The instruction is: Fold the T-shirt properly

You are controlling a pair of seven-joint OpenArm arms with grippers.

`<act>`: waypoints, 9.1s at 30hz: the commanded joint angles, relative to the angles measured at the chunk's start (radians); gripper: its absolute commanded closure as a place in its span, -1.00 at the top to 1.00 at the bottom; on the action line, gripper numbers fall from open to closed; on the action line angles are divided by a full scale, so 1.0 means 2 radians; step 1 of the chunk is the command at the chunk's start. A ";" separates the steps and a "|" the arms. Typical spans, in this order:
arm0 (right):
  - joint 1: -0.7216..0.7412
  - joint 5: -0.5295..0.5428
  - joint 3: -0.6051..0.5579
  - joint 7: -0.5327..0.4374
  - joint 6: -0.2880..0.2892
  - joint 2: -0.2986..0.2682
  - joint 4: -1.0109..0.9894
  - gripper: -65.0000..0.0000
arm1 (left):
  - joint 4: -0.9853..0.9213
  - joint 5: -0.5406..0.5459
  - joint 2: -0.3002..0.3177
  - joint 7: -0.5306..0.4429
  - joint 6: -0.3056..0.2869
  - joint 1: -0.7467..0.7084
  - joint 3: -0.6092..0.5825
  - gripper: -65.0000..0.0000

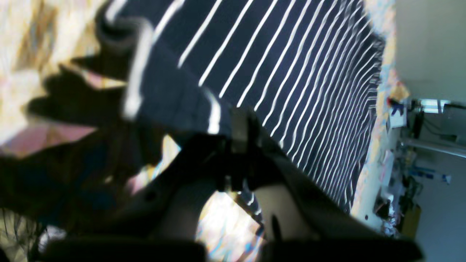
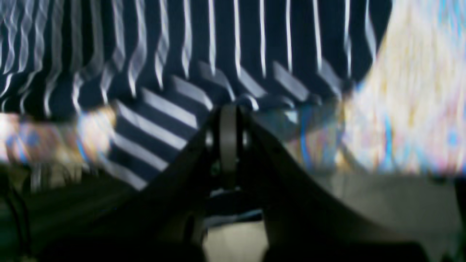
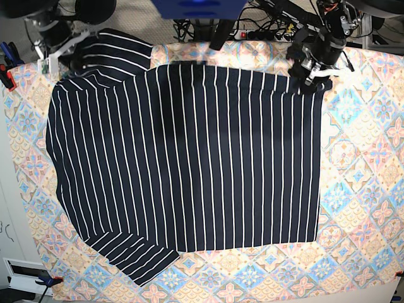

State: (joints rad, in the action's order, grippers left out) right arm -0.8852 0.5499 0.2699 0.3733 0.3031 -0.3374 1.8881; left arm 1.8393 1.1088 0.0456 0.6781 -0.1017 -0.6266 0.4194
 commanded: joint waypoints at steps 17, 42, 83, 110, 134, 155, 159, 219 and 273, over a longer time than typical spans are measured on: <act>0.192 0.002 0.005 0.105 0.000 -0.005 0.008 -0.99 | -0.008 -0.013 0.003 0.015 -0.006 0.119 0.026 -1.00; 0.396 0.002 -0.007 0.111 0.000 -0.037 -0.128 -0.99 | -0.120 -0.086 0.017 0.020 -0.007 0.225 0.027 -1.00; 0.244 -0.001 -0.006 0.111 0.000 -0.027 -0.076 -0.40 | -0.074 -0.022 0.008 0.052 -0.005 0.136 0.063 0.12; 0.253 0.035 0.004 0.111 0.000 0.000 -0.131 -0.35 | -0.304 -0.012 0.005 0.047 -0.006 0.250 0.063 -0.14; 0.353 0.183 0.057 0.140 0.000 0.009 -0.295 -0.17 | -0.303 -0.012 0.008 0.052 -0.006 0.248 0.061 -0.93; 0.418 0.181 0.056 0.135 0.000 0.010 -0.430 -0.17 | -0.302 -0.012 0.008 0.052 -0.006 0.247 0.061 -0.94; 0.446 0.180 0.056 0.135 0.000 0.010 -0.475 -0.17 | -0.302 -0.012 0.008 0.052 -0.006 0.247 0.061 -0.94; 0.217 0.180 0.214 0.224 0.073 0.010 -0.297 -1.00 | -0.139 -0.007 0.020 0.052 -0.007 0.008 0.065 -1.00; 0.212 0.035 0.312 0.221 0.071 0.055 -0.144 -0.40 | 0.026 -0.007 -0.005 0.163 -0.006 -0.019 0.147 -0.18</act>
State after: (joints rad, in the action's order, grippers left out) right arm -0.4591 0.6224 0.8841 0.8276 0.4454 -0.2085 1.5837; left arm 1.8721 1.0767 0.0280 1.0122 -0.1020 -0.6613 0.7067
